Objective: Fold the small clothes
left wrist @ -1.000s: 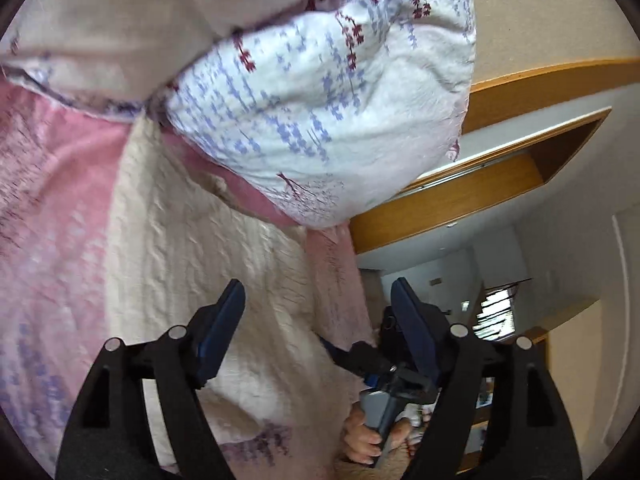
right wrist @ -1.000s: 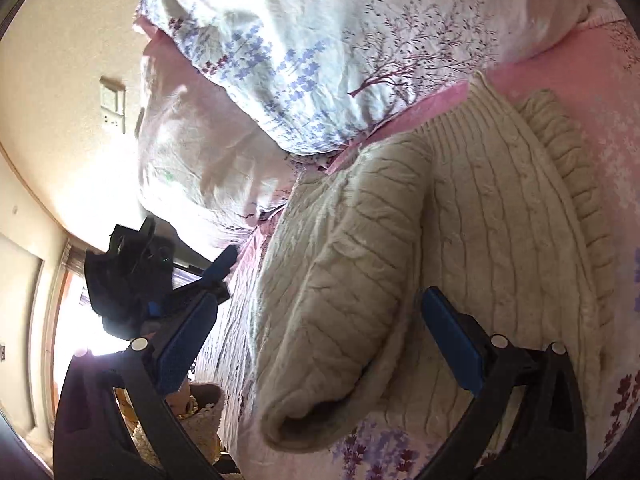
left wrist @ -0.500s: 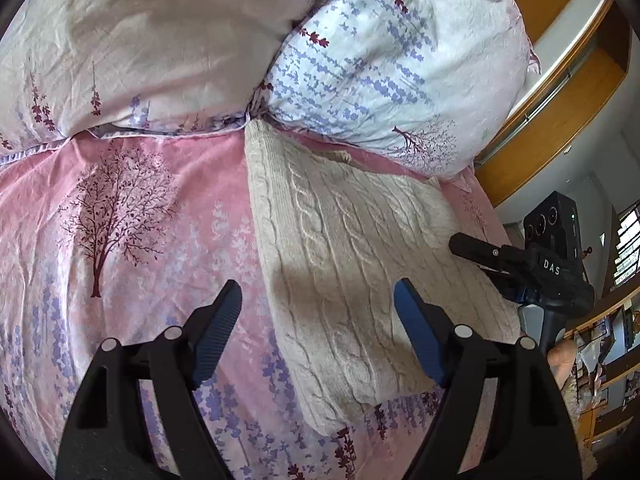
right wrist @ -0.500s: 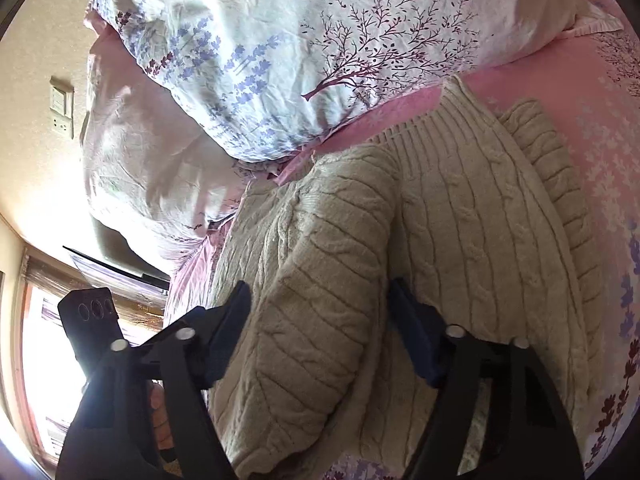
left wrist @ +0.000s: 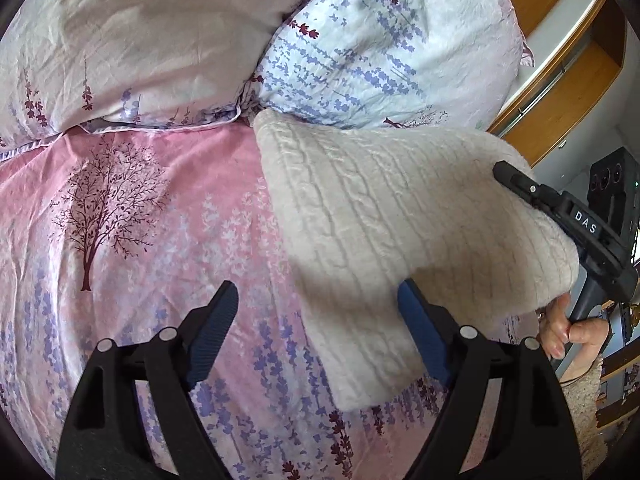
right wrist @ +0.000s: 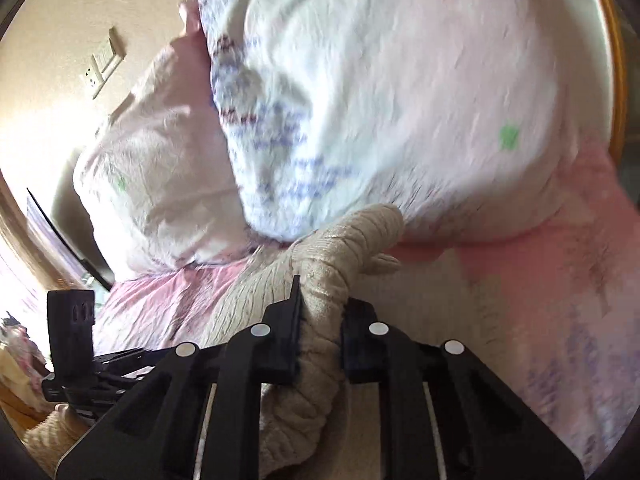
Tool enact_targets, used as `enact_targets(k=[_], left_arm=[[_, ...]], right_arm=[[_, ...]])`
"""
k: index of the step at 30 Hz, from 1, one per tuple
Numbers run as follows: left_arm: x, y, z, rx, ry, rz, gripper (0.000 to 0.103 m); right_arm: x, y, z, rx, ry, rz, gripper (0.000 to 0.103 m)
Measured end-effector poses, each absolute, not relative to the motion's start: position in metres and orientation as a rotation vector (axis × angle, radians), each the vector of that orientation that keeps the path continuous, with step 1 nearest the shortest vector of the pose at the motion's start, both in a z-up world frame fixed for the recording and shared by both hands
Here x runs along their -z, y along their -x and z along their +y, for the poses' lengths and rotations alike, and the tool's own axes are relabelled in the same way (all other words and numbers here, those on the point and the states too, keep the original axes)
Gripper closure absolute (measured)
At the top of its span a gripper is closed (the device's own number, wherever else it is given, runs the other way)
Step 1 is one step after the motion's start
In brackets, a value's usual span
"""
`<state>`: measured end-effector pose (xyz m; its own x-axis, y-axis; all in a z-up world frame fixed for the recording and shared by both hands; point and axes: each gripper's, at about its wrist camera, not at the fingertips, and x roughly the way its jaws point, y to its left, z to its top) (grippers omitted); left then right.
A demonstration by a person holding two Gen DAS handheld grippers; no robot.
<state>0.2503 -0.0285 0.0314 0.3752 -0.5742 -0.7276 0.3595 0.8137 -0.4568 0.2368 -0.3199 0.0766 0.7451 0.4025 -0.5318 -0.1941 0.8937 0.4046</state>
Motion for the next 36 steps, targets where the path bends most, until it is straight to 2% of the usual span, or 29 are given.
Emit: enact_targets(k=[3,7,9,14,17,19,21,23,28,30,32,35,36], left_arm=[[-0.031,-0.247,-0.033,0.617,0.218,1.02,0.021],[-0.027,-0.245,-0.042,0.644,0.21,1.036,0.021],[-0.026,-0.244,-0.048,0.655,0.204,1.041,0.021],[-0.03,-0.242,-0.057,0.679,0.185,1.034,0.021],[-0.03,-0.242,-0.063,0.696,0.187,1.038,0.021],[-0.031,-0.242,-0.068,0.703,0.188,1.045,0.021],[-0.031,-0.24,-0.072,0.719,0.192,1.052,0.021],[-0.03,-0.238,-0.075,0.728,0.197,1.061,0.021],[-0.023,-0.236,-0.084,0.743,0.257,1.087,0.022],[-0.019,-0.235,-0.089,0.753,0.283,1.1,0.029],[-0.018,-0.233,-0.092,0.735,0.276,1.1,0.03],[-0.018,-0.23,-0.092,0.704,0.269,1.091,0.037],[-0.018,-0.23,-0.09,0.691,0.271,1.092,0.04]], right_arm=[[-0.069,-0.236,-0.347,-0.236,-0.339,0.653,0.087],[-0.007,-0.257,-0.382,-0.133,-0.422,0.85,0.087],[0.012,-0.256,-0.39,-0.135,-0.455,0.887,0.087],[-0.022,-0.246,-0.381,-0.187,-0.398,0.763,0.087],[-0.013,-0.248,-0.377,-0.147,-0.335,0.805,0.085],[0.006,-0.255,-0.383,-0.104,-0.329,0.895,0.076],[0.01,-0.248,-0.394,-0.102,-0.406,0.891,0.053],[0.002,-0.234,-0.408,-0.089,-0.472,0.874,0.042],[-0.012,-0.195,-0.42,-0.161,-0.554,0.828,0.042],[-0.011,-0.183,-0.418,-0.195,-0.568,0.836,0.044],[-0.008,-0.174,-0.416,-0.221,-0.584,0.837,0.049],[-0.005,-0.169,-0.409,-0.247,-0.585,0.838,0.055],[-0.005,-0.167,-0.406,-0.243,-0.574,0.841,0.061]])
